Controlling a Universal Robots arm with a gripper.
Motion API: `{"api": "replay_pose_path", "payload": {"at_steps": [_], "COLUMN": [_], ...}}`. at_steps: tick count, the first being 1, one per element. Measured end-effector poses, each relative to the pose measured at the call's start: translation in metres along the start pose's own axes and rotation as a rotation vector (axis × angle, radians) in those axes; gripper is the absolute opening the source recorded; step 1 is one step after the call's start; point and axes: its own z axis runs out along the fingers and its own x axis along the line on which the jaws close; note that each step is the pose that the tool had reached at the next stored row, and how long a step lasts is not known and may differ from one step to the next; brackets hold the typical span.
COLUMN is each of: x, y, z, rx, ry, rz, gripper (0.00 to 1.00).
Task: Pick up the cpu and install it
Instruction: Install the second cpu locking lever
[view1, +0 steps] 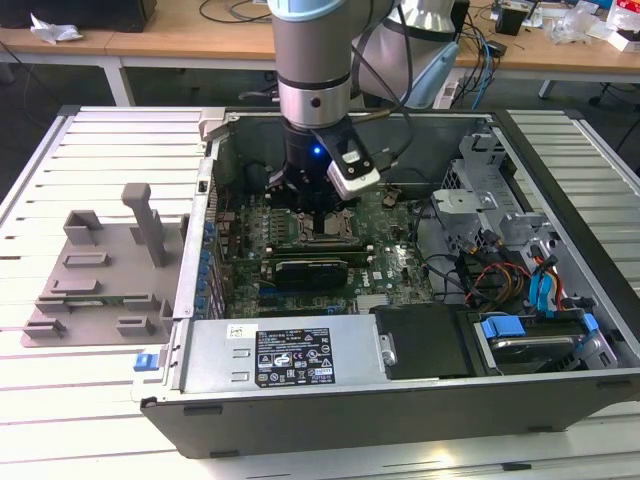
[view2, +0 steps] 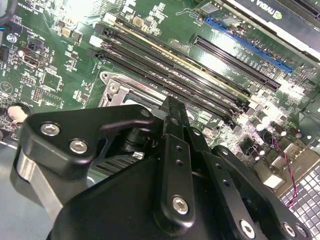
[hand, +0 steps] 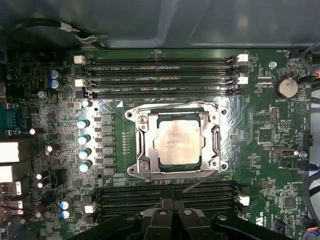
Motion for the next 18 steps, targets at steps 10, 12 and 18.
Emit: {"api": "replay_pose_path", "payload": {"at_steps": [10, 12, 18], "x": [0.0032, 0.0045, 0.0102], "y": [-0.0006, -0.0007, -0.0007], "z": [0.0011, 0.0014, 0.0034], "rx": [-0.0002, -0.0003, -0.0006], "ry": [-0.0005, -0.0006, -0.0013], "rz": [-0.002, -0.004, -0.008], "gripper": [0.11, 0.11, 0.11]}}
